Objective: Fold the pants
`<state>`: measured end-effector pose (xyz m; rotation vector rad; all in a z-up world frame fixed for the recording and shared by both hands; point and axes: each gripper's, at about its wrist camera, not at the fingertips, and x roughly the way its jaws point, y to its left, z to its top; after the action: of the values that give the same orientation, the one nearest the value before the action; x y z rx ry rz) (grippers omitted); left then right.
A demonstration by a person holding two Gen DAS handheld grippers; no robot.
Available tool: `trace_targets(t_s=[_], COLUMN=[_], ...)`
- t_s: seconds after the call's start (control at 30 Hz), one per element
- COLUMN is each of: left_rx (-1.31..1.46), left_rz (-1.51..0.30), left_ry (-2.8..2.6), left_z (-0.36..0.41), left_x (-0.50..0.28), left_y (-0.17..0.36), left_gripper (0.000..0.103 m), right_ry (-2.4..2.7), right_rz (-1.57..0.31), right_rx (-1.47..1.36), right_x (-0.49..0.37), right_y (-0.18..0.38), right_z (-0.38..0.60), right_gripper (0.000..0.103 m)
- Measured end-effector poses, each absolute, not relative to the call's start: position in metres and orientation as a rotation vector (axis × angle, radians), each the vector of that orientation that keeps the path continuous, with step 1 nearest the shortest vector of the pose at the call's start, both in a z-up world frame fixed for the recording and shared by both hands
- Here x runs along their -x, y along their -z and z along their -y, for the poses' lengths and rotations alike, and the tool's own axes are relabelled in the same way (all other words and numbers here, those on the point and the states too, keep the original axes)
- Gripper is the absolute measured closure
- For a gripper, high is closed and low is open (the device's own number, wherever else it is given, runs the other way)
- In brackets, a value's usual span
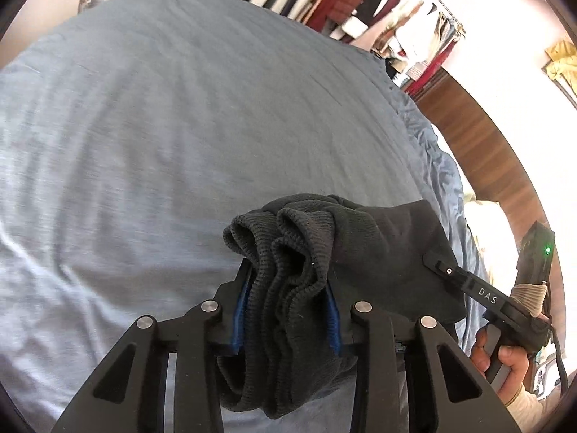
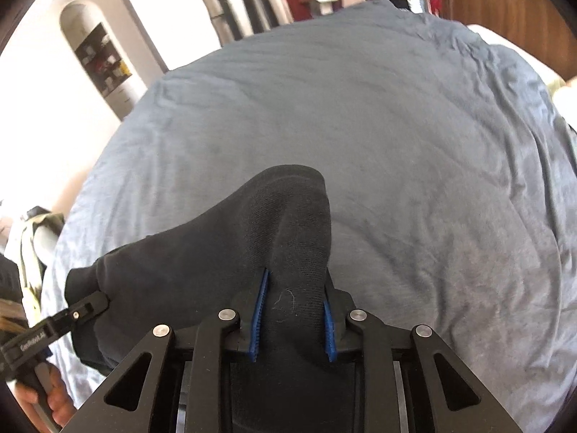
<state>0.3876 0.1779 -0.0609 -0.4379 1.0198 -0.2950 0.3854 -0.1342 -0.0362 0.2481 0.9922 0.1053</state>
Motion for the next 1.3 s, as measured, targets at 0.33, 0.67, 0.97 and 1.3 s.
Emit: trace_targets(t_s=[0.33,0.67,0.97,1.3], left_rx=[0.329,0.341,0.218,-0.017], left_rz=[-1.015,-1.112,-1.103,-1.07], left_ry=[0.217,0.222,0.177,0.037], left_z=[-0.269,-0.322,-0.318,-0.311], left_x=[-0.371,-0.387,-0.379,-0.344], left_y=[0.052,0.111,0.11,0.088], left_gripper=[0.069,0.067,0.05,0.048], right_ry=[-0.218,-0.235,-0.044,0.037], right_rz=[-1.001,-1.03,-1.055,-1.106], right_rx=[-0.267,-0.175,-0.029,0.069], right_x=[-0.375,-0.378,-0.366,-0.338], right_y=[0.033,0.07,0.077,0.076], right_z=[0.044,-0.027,-0.03,-0.017], right_gripper=[0.076,0.076,0.052,0.051])
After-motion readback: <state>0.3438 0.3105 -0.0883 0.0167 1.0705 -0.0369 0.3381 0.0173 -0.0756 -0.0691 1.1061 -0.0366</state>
